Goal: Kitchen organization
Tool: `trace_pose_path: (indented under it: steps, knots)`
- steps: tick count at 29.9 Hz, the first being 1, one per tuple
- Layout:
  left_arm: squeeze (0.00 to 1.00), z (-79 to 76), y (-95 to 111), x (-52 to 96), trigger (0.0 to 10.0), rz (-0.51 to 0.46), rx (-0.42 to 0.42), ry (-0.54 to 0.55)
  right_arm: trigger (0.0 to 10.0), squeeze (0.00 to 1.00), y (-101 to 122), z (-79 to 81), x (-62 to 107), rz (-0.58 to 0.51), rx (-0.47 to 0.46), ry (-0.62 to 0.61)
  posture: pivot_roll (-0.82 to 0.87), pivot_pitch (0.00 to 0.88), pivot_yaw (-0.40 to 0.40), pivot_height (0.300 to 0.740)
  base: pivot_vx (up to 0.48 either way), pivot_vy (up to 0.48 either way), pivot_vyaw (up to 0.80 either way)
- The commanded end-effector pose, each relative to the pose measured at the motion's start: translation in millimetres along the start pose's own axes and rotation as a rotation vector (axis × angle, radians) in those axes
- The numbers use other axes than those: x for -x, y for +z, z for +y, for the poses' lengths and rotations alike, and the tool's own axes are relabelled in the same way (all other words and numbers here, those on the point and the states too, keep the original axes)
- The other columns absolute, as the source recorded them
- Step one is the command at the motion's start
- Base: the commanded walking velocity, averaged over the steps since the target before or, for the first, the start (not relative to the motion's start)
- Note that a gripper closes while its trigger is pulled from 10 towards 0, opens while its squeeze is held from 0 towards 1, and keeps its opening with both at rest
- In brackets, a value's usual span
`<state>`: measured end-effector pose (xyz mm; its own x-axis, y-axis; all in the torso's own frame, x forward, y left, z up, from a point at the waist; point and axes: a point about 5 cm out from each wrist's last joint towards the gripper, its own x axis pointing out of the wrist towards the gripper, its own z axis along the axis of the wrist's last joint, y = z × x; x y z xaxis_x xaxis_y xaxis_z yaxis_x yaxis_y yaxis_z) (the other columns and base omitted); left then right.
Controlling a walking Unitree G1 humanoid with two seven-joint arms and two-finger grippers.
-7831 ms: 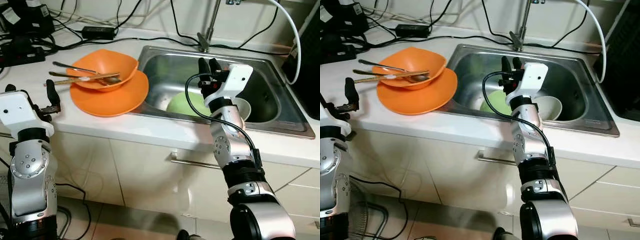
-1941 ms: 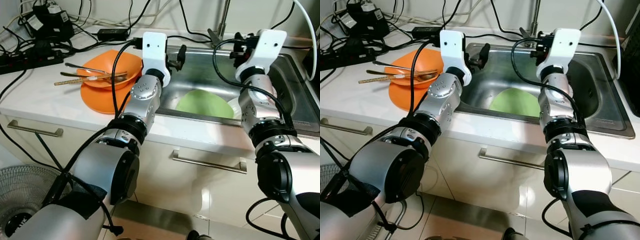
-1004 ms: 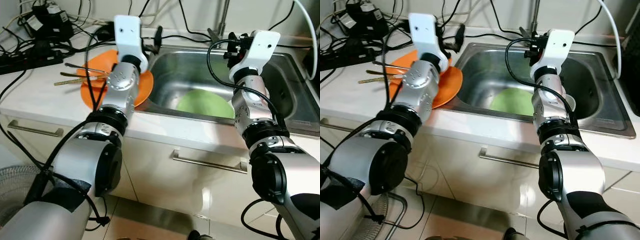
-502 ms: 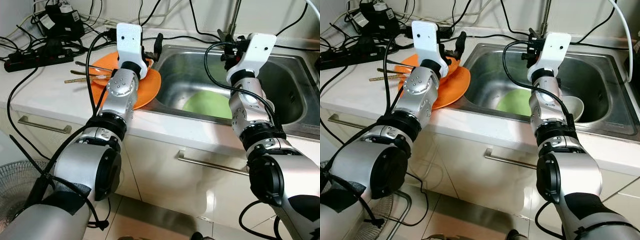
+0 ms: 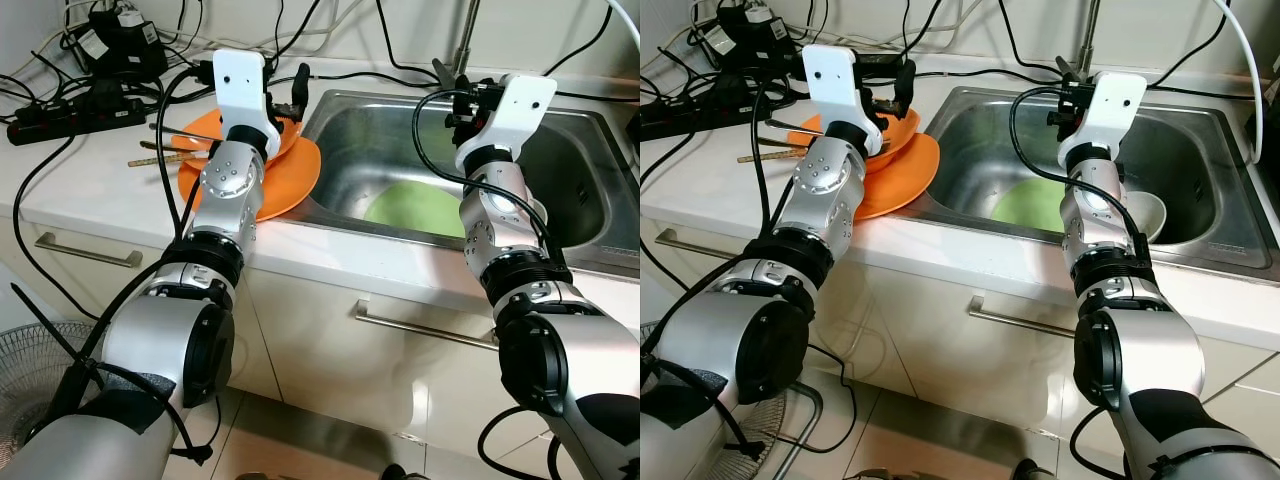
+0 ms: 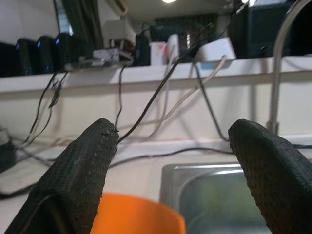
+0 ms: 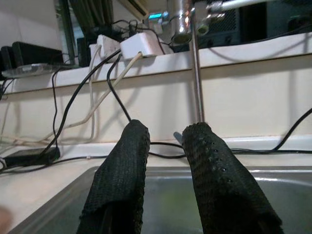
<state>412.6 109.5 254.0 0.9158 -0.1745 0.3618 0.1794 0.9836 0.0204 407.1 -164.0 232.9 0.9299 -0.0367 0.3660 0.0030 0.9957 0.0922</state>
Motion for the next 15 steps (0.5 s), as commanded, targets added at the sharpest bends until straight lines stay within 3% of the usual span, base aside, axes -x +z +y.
trace_pose_path:
  steps: [1, 4, 15]
  knots:
    - [0.00, 3.9, 5.0, -1.2, 10.0, -0.018, -0.007, 0.008, 10.0, 0.00, 4.7, -0.8, -1.0, -0.027, -0.010, -0.008, 0.07, 0.000, 0.055, 0.740, 0.000, 0.480, 0.00]
    - [0.00, 4.3, 4.8, -0.9, 10.0, -0.018, -0.008, 0.009, 10.0, 0.00, 5.3, -0.8, -0.8, -0.035, -0.006, -0.009, 0.07, 0.000, 0.054, 0.740, 0.000, 0.480, 0.00]
    - [0.00, -2.9, -4.1, 8.0, 10.0, -0.044, -0.029, -0.016, 10.0, 0.00, 5.9, -1.0, 2.1, -0.067, -0.018, -0.012, 0.07, 0.006, 0.053, 0.740, 0.000, 0.000, 0.00]
